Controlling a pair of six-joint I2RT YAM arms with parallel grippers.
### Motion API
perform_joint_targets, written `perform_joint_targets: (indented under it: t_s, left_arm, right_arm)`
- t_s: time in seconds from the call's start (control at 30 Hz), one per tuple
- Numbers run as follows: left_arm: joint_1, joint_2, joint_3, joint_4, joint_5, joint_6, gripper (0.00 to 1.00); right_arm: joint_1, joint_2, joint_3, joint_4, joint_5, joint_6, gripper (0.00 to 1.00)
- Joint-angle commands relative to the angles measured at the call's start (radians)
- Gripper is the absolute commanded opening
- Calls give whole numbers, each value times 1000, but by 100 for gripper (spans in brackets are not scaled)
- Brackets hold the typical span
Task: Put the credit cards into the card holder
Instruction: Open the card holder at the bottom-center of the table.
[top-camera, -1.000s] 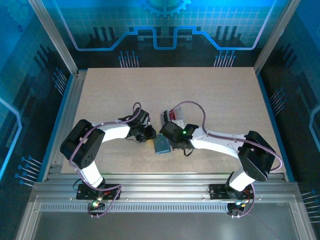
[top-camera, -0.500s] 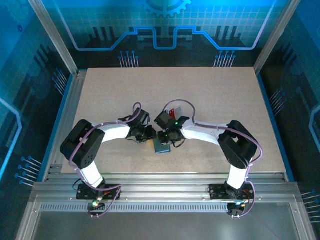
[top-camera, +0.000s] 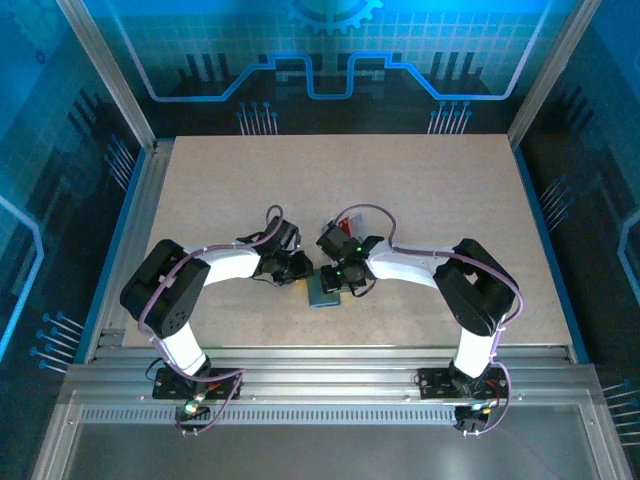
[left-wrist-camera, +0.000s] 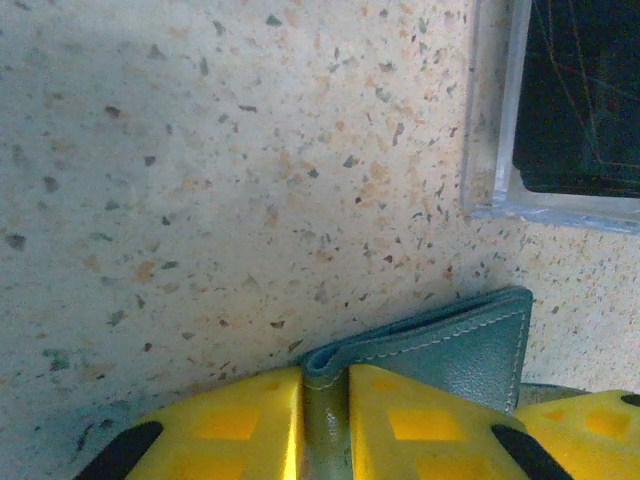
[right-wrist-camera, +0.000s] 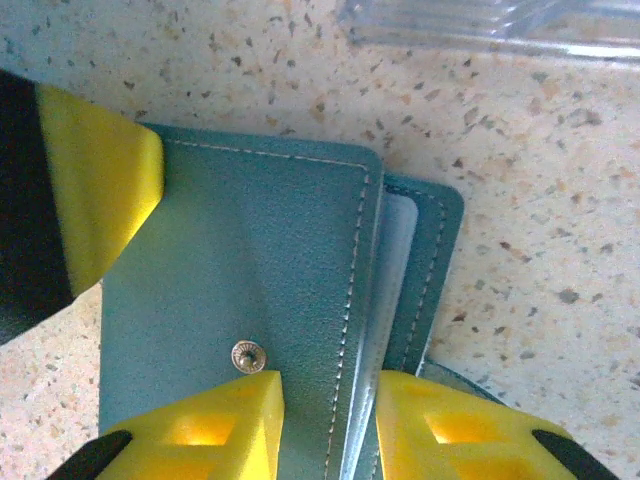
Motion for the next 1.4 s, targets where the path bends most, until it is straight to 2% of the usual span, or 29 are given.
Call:
perform_joint_targets:
  t_s: [0.0, 0.57, 0.97, 1.37]
  left_arm:
    - [-67, 130, -72, 11, 3, -12, 19]
    - [-97, 168, -107, 80, -18, -66, 18]
    - [-113, 168, -133, 113, -37, -99, 17]
    - [-126, 180, -152, 145, -50, -128, 17]
  right_arm:
    - [-4, -9, -9, 39, -72, -4, 31]
    - [3, -36, 35, -6, -61, -12, 25]
    - [-5, -31, 75, 3, -103, -2, 27]
    - [20, 41, 188, -150, 9, -5, 25]
